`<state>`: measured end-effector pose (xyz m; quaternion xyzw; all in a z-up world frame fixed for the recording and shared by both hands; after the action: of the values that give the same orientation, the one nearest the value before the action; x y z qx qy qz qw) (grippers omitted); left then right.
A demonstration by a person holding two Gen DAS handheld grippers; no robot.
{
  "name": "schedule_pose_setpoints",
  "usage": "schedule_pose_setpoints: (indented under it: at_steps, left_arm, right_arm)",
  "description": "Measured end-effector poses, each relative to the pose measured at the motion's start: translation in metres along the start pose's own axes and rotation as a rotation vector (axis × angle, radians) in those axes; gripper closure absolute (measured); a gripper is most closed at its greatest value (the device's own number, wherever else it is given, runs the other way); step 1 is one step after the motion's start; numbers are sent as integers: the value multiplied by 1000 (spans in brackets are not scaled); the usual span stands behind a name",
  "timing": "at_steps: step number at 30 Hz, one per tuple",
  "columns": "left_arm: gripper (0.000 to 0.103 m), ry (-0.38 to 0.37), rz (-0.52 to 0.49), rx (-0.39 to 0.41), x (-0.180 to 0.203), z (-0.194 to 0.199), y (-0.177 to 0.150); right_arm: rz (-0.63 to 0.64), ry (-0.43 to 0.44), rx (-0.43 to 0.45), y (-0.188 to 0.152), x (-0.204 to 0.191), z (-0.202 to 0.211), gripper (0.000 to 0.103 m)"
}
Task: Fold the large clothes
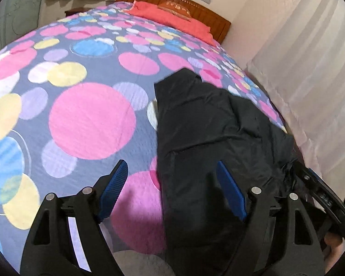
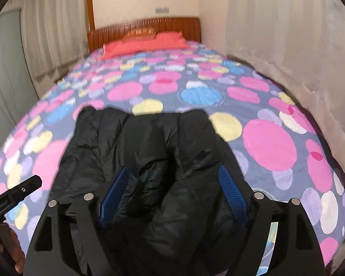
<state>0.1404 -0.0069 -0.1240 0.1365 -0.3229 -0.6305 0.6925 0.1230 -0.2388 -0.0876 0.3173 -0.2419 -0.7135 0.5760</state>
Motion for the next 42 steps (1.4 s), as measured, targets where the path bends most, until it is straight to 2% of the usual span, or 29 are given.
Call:
schedule_pose_setpoints:
  at_steps: [3, 6, 7, 8, 9, 11, 14, 18, 21, 25, 27, 31, 34, 39, 42]
  left_arm:
    - [23, -23, -2, -22, 1, -11, -8]
    - [19, -37, 4, -20, 2, -19, -12]
    - [19, -45, 4, -23, 2, -22, -12]
    - [19, -60, 6, -30, 3, -25, -13]
    - [19, -68, 8, -33, 3, -27, -14]
    - [19, -72, 1, -35, 8, -30, -15]
    - [19, -67, -12, -22, 13, -27, -11]
    - [19, -109, -46, 41, 30, -8, 0]
    - [19, -119, -98, 27, 51, -15, 1]
    - [19, -92, -147, -36, 78, -42, -8]
    - [19, -48, -170, -50, 88, -56, -15]
    - [16, 23, -220, -38, 97, -74, -23]
    - [14, 59, -235, -26, 97, -85, -29]
    - [13, 69, -218, -39, 95, -99, -30]
    - [13, 39, -195, -40, 92, -91, -29]
  right_arm:
    - [-13, -27, -62, -8, 0, -20, 24]
    - [-42, -5, -87, -17, 3, -30, 24]
    - [-51, 3, -87, -19, 4, -32, 29]
    - [-56, 24, -90, -21, 4, -34, 54]
    - [-58, 52, -106, -23, 3, -38, 61]
    - [-25, 48, -104, -23, -2, -39, 79]
    - [9, 29, -67, -21, -1, -33, 89]
    - [-5, -13, -36, -15, 23, -25, 92]
    - [-5, -47, -47, -16, 39, -30, 92]
    - [-25, -54, -81, -24, 60, -43, 91]
    - [-14, -66, -96, -30, 66, -53, 91]
    - [-52, -47, -95, -42, 77, -69, 90]
    - [-42, -64, -68, -47, 75, -76, 90]
    - [-50, -74, -30, -52, 74, -79, 90]
    - [-49, -59, -21, -49, 74, -74, 89]
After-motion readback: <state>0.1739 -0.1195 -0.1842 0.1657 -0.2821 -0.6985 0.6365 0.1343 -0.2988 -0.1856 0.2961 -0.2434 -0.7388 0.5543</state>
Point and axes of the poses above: each gripper's, at about its wrist camera, not at the fingertips, and z roughly against the way its jaws point, x to its right, y to its top, the point moved 3 cm from there along -z, roughly the way its jaws point, and after that the axes turned 11 degrees about y, right-handed, at the moved point
